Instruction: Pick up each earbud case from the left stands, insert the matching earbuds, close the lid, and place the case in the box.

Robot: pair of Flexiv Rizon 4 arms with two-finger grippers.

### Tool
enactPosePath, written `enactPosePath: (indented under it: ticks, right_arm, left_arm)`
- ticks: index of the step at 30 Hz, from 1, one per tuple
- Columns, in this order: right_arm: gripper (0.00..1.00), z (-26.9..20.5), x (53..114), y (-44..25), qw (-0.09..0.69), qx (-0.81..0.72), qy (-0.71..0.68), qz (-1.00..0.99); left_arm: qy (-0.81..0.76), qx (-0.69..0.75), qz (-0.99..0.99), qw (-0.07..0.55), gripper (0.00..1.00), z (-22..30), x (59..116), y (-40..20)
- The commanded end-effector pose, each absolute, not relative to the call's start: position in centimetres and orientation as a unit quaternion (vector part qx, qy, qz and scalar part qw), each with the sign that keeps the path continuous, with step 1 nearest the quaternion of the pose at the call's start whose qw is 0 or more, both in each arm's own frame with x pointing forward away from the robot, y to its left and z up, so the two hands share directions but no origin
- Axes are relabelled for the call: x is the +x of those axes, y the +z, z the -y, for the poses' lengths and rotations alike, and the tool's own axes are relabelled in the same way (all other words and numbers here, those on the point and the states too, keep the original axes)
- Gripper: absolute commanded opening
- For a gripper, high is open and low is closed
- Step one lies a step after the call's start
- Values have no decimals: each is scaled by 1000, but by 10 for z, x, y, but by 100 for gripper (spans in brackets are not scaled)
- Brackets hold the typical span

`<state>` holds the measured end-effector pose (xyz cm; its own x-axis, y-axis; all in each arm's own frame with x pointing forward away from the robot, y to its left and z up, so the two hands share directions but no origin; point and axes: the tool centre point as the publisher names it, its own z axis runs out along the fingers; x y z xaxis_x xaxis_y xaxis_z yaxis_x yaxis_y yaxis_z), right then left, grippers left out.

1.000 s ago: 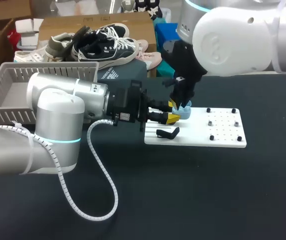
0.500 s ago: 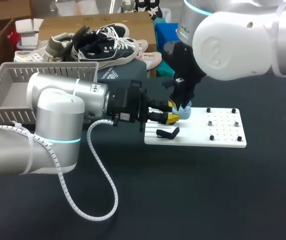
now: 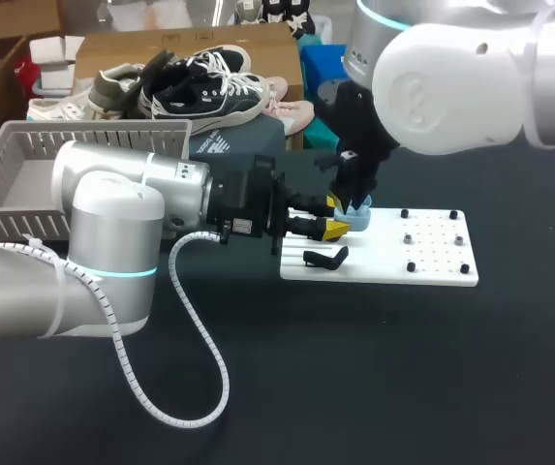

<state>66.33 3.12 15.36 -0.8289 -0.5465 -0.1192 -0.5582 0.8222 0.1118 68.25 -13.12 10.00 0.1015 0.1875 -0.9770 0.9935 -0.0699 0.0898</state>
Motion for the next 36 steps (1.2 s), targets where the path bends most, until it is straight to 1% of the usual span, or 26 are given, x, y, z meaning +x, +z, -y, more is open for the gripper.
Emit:
enactPosePath:
  ticks: [1,21,22,24,25,28,31,35,36]
  right_arm:
    - [0,-32,665,152,41,-289,71,-954]
    - [0,-33,669,146,34,-284,72,-955]
    - [7,-33,669,146,34,-284,71,-956]
    - [35,-33,670,145,34,-284,72,-956]
    - [42,-34,669,145,34,-284,72,-956]
    - [44,-34,669,145,33,-284,71,-955]
    - [49,-35,669,146,33,-285,71,-955]
    - [50,-35,665,152,37,-287,73,-955]
    - [51,-35,663,155,38,-287,74,-954]
  left_arm:
    - [-439,583,-506,460,0,132,681,100]
    - [-439,583,-506,460,0,132,681,100]
    - [-439,583,-506,460,0,132,681,100]
    - [-439,583,-506,460,0,132,681,100]
    - [-439,583,-506,460,0,132,681,100]
    - [-439,583,-506,460,0,132,681,100]
    - [-439,583,-506,460,0,132,681,100]
    - [-439,583,-506,460,0,132,681,100]
    - [-439,583,-506,460,0,132,681,100]
